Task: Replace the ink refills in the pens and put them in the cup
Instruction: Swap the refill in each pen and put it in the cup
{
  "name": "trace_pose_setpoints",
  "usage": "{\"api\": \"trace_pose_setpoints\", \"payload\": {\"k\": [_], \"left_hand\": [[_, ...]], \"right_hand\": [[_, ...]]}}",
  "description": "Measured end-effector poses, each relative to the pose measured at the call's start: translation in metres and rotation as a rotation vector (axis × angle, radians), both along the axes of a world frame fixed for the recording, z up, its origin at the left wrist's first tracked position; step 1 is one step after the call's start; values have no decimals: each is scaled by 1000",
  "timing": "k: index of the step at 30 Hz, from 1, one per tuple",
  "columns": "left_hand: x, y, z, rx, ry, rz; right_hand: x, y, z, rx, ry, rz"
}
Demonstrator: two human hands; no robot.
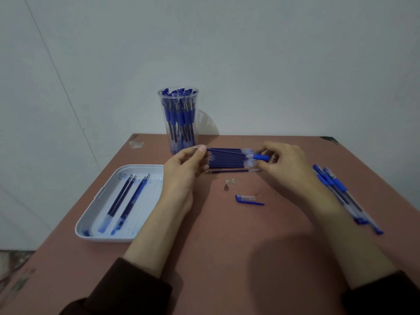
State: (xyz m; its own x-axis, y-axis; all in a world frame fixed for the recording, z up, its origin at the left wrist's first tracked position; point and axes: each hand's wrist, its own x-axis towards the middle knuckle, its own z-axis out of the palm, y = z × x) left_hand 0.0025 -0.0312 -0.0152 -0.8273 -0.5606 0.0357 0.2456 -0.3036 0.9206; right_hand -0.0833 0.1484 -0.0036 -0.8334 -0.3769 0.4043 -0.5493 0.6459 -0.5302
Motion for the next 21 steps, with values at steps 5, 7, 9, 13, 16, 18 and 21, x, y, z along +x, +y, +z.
{"api": "trace_pose_setpoints", "payload": {"k": [5, 7, 9, 13, 16, 18, 21], "left_hand": [[1, -5, 3, 29, 27, 169], [2, -3, 1, -98, -20, 199], [1, -1, -4, -288, -68, 210], [-4, 1, -12, -559, -144, 218], [-5, 1, -13, -567, -161, 202], [-7, 1, -12, -590, -163, 195], [-12, 4, -13, -779, -204, 217]], "right_hand": [[-11, 17, -2, 78, 1, -165], [-15, 20, -3, 60, -23, -187], [-15, 17, -5, 30, -41, -171], [-13, 13, -8, 5, -57, -147], [-14, 13, -9, 4, -64, -147], [-14, 13, -9, 4, -70, -145], [-14, 12, -8, 5, -72, -141]]}}
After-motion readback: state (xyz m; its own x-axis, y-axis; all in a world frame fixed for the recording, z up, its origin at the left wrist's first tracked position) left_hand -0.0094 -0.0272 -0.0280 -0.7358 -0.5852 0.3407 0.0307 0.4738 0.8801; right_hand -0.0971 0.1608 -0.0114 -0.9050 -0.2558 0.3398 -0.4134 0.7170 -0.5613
